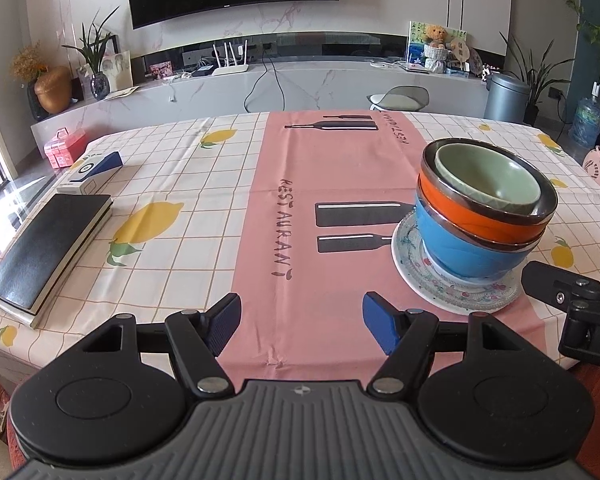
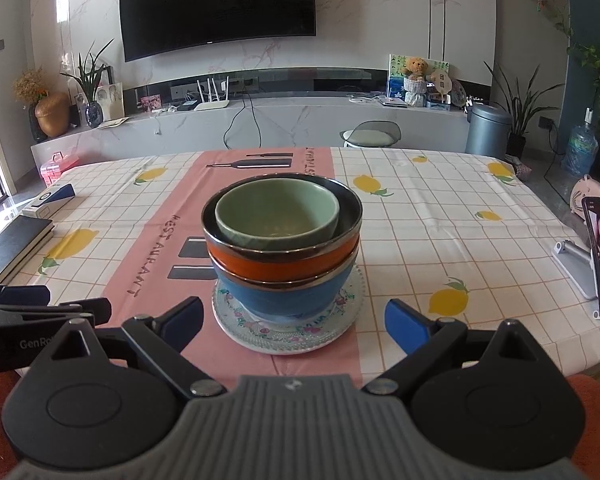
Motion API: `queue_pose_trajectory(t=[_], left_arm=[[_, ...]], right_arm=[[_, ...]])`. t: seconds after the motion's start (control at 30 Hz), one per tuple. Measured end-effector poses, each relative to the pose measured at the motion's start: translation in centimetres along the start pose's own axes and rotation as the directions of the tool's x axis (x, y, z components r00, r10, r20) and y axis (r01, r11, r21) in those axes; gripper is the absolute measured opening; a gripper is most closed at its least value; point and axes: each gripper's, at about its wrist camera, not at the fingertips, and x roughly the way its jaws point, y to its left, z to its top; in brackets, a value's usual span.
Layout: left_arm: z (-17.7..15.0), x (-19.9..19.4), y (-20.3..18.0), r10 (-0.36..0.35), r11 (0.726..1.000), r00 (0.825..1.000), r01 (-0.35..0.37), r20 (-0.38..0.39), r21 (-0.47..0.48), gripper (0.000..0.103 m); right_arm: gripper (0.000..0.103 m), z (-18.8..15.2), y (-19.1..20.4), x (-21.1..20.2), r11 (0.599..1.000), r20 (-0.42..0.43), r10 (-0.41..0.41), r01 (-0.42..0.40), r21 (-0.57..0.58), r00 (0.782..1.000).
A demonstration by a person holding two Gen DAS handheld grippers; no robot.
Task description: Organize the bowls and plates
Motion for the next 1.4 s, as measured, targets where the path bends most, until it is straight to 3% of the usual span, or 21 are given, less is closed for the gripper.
queue_pose_trajectory(t=[1.4], left_arm=[[0.4, -1.3, 0.3, 0.001, 1.000, 0.999, -0.001, 0.039, -0.010, 0.082]], right_arm=[[0.095, 0.0, 0.5, -0.4, 1.000, 0.000, -0.006, 0.006, -0.015, 1.000]])
